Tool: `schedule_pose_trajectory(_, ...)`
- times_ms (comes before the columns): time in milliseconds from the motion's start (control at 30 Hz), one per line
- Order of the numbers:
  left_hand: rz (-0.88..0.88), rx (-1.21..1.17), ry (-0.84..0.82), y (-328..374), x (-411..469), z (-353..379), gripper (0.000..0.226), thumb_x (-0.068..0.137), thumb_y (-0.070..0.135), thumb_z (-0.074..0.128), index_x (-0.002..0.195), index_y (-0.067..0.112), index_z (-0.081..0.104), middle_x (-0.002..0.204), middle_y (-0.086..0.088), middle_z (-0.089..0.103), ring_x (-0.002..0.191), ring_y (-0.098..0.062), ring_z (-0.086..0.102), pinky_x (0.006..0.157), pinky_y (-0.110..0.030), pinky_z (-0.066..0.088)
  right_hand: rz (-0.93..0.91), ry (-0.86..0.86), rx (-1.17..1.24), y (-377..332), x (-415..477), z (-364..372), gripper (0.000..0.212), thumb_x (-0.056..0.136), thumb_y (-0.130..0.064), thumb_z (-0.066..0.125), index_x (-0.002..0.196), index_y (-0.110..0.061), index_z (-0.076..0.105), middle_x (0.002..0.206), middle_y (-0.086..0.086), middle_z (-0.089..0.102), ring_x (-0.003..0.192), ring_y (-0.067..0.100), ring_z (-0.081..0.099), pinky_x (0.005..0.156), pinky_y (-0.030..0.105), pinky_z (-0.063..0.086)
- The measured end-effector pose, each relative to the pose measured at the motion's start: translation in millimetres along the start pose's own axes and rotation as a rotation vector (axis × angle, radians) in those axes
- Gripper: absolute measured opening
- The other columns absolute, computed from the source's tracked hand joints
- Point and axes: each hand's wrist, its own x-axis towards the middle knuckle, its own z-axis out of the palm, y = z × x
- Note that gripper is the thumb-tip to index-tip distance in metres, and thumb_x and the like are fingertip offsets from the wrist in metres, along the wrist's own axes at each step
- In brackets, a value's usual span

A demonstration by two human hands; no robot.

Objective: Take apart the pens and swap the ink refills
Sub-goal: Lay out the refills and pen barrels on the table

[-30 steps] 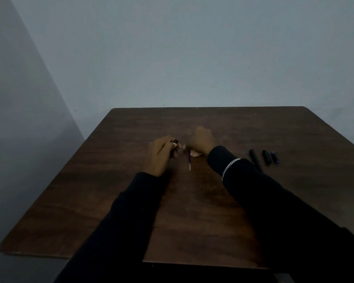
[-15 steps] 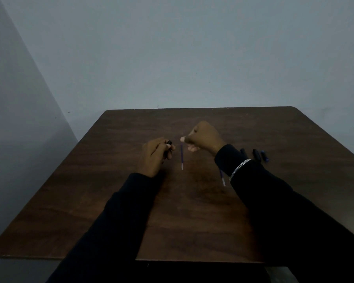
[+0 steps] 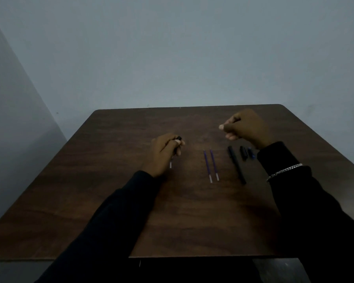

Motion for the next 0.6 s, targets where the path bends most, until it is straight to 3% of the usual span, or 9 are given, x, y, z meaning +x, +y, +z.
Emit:
schedule_pose_trajectory(167, -0.007, 0.059, -0.001, 2.4, 7.5, 21.4, 0.033, 0.099, 0.033, 0.044, 0.084, 0.021, 0.071, 0.068, 0.006, 0.066, 0.058, -0.001, 0.055, 0.056, -0.016, 0.043, 0.127, -0.156, -0.062, 6.0, -8.1, 12.7, 0.01, 0.085, 0.0, 0.079, 0.08, 0.008, 0.075, 0.081, 0.015, 0.08, 0.057, 0.016, 0.074, 0.055, 0.024, 0.061)
schedule_pose_trajectory(333, 0.014, 0.097, -0.028, 3.7, 16.5, 34.5, 0.033, 0.101, 0.024, 0.045, 0.083, 0.014, 0.07, 0.067, 0.008, 0.065, 0.056, 0.002, 0.054, 0.055, -0.011, 0.041, 0.289, -0.29, -0.238, -0.1, -8.5, 40.8, 0.014, 0.082, 0.0, 0.083, 0.073, 0.004, 0.074, 0.056, 0.011, 0.073, 0.054, 0.019, 0.075, 0.06, 0.032, 0.065)
schedule_pose_trajectory(433, 0.032, 0.111, -0.034, 1.9, 19.7, 38.2, 0.033, 0.101, 0.022, 0.046, 0.079, 0.016, 0.069, 0.07, 0.002, 0.067, 0.057, 0.001, 0.055, 0.055, -0.01, 0.04, 0.342, -0.292, -0.311, -2.6, -8.0, 49.1, 0.02, 0.084, -0.002, 0.081, 0.067, 0.004, 0.073, 0.059, 0.015, 0.074, 0.062, 0.025, 0.078, 0.066, 0.038, 0.067)
schedule_pose_trajectory(533, 0.04, 0.112, -0.045, -2.5, 21.5, 42.1, 0.033, 0.099, 0.025, 0.046, 0.075, 0.019, 0.068, 0.071, -0.001, 0.067, 0.059, -0.002, 0.056, 0.057, -0.014, 0.04, 0.364, -0.271, -0.364, -3.9, -8.8, 54.0, 0.02, 0.087, -0.002, 0.076, 0.07, 0.005, 0.07, 0.056, 0.016, 0.072, 0.046, 0.02, 0.072, 0.05, 0.03, 0.062)
schedule_pose_trajectory(600, 0.026, 0.118, -0.056, -6.2, 20.6, 44.5, 0.034, 0.098, 0.029, 0.045, 0.077, 0.015, 0.068, 0.071, -0.001, 0.067, 0.061, -0.004, 0.058, 0.059, -0.019, 0.04, 0.361, -0.253, -0.376, -5.0, -9.8, 56.6, 0.02, 0.089, -0.002, 0.073, 0.07, 0.005, 0.068, 0.054, 0.015, 0.07, 0.042, 0.019, 0.07, 0.048, 0.03, 0.061)
